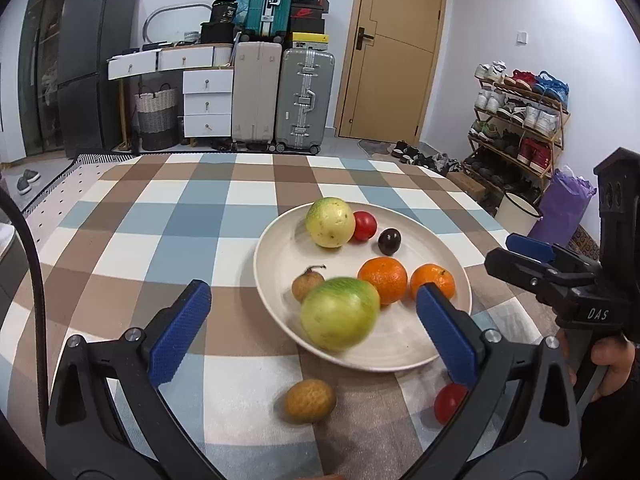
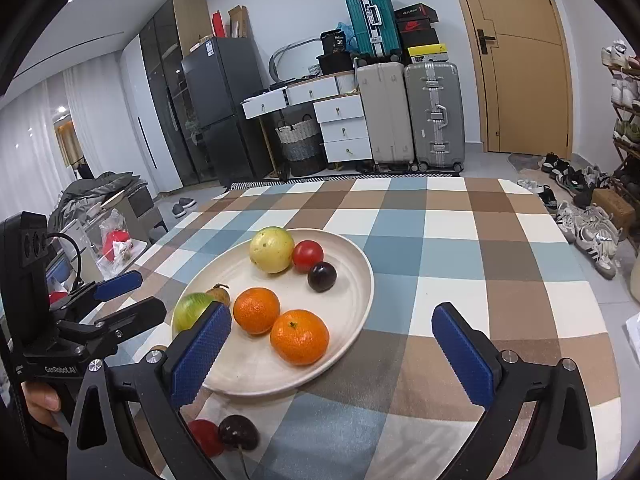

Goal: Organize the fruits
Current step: 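Withdraw both grippers from the plate toward the remaining fruits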

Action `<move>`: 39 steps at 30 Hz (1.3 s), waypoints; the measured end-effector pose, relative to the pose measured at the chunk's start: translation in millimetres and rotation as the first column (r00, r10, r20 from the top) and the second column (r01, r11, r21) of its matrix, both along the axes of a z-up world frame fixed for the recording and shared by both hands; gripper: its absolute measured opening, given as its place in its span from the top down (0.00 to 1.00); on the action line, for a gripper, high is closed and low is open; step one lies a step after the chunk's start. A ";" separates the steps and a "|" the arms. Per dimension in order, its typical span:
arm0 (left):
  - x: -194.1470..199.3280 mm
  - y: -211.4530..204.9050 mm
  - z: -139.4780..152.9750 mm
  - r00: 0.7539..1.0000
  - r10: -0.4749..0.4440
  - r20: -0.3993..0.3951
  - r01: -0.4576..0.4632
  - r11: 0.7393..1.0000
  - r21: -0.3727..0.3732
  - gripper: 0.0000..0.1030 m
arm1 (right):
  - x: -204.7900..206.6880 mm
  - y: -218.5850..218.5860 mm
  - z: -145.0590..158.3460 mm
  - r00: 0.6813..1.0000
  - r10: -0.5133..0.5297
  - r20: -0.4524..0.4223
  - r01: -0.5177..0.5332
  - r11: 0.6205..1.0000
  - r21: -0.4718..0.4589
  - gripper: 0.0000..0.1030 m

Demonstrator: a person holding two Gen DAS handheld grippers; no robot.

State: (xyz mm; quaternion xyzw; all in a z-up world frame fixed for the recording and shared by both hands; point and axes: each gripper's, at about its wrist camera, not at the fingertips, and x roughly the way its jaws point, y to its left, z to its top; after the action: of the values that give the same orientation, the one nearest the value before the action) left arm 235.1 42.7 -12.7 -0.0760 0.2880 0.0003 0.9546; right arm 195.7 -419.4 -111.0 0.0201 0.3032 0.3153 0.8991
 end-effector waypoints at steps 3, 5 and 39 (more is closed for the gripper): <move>-10.3 6.3 0.2 1.000 0.015 0.000 -0.015 1.000 -0.019 0.01 | -7.8 -2.8 1.1 1.000 -0.007 0.013 0.007 1.000 -0.012 0.01; -18.3 8.8 0.3 1.000 0.020 -0.003 -0.020 0.999 -0.025 0.01 | -12.8 -5.3 1.5 1.000 -0.007 0.016 0.007 1.000 -0.014 0.01; -63.8 -6.2 -0.7 0.997 -0.003 -0.072 0.006 0.999 0.038 0.01 | -69.1 2.4 -16.3 0.998 0.037 -0.049 -0.047 0.974 -0.222 0.01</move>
State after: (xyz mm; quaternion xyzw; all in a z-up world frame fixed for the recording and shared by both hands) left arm 171.3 36.4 -13.4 -0.0570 0.3220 0.0065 0.9450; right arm 126.6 -417.0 -127.3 -0.0801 0.3571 0.2976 0.8818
